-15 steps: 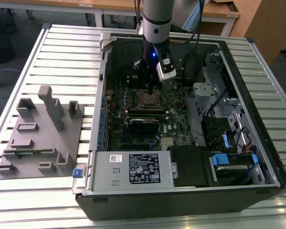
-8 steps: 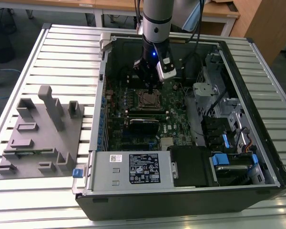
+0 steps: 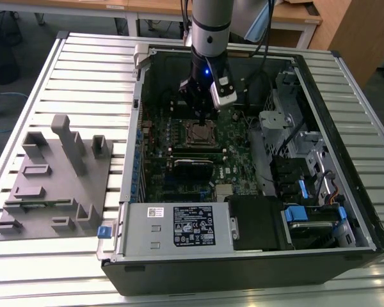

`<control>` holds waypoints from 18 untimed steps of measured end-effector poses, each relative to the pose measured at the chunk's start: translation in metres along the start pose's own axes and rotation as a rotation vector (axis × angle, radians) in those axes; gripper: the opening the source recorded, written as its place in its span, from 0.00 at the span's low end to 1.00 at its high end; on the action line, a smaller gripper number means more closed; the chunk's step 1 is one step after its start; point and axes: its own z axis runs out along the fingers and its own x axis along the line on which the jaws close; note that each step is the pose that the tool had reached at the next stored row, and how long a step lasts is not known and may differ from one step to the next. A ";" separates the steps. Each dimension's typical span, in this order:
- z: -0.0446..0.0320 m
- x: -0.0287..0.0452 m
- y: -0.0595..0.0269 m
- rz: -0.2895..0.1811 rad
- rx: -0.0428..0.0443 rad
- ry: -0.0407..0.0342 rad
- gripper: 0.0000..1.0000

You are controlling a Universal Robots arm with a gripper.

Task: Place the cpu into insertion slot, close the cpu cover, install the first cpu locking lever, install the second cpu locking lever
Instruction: 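Install the second cpu locking lever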

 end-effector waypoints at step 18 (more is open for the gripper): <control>-0.0054 -0.0002 0.0002 0.000 -0.0004 -0.0002 0.10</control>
